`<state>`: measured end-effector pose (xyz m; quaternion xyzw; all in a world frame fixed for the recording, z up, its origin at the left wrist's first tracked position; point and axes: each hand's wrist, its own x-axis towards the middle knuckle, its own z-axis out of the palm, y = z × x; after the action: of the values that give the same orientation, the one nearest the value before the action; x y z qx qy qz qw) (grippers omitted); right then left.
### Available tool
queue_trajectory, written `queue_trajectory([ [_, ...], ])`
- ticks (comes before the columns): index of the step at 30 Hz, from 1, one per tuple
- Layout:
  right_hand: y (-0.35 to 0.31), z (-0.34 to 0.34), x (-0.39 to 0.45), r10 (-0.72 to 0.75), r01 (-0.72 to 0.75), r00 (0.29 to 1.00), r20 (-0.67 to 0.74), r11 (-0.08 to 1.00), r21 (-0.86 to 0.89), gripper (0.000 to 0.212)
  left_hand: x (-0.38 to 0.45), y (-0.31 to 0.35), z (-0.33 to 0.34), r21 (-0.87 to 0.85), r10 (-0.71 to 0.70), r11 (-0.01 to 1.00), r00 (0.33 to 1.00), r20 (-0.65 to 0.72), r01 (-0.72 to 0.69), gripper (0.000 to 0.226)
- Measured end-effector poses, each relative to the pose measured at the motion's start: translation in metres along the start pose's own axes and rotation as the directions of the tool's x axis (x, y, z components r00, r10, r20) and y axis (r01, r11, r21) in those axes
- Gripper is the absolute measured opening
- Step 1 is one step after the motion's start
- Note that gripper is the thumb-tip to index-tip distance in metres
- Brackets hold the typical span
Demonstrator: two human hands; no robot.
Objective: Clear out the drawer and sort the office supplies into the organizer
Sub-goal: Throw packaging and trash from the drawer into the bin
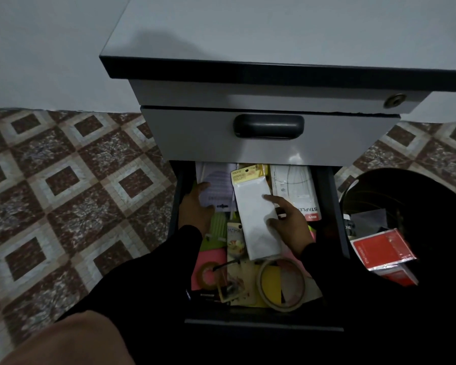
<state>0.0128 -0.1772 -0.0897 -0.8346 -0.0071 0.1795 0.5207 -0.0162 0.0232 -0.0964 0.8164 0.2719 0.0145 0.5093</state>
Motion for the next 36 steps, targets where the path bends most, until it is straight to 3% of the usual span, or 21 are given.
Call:
queue_trajectory([
  [4, -0.002, -0.003, 0.0, 0.059, -0.059, 0.998, -0.005, 0.998, 0.036, 0.043, -0.002, 0.006, -0.005, 0.131, 0.029, 0.991, 1.0, 0.01, -0.03, 0.055],
  [14, -0.022, -0.016, -0.014, 0.084, -0.085, 0.996, 0.026, 0.996, 0.0, 0.038, -0.018, 0.027, -0.032, 0.267, 0.1, 0.958, 0.995, 0.032, -0.104, 0.05],
  [23, -0.049, -0.038, -0.048, 0.065, -0.057, 0.997, 0.04, 0.982, -0.179, 0.039, -0.055, 0.059, -0.052, 0.229, 0.005, 0.973, 0.994, 0.111, -0.03, 0.051],
  [27, -0.062, -0.053, -0.068, 0.075, -0.06, 0.996, 0.047, 0.962, -0.265, 0.04, -0.081, 0.066, -0.059, 0.221, -0.026, 0.975, 0.973, 0.228, -0.026, 0.05],
  [36, -0.07, -0.102, -0.12, 0.081, -0.057, 0.995, 0.049, 0.925, -0.375, 0.039, -0.138, 0.104, -0.04, 0.21, 0.133, 0.954, 0.932, 0.338, -0.213, 0.053],
])
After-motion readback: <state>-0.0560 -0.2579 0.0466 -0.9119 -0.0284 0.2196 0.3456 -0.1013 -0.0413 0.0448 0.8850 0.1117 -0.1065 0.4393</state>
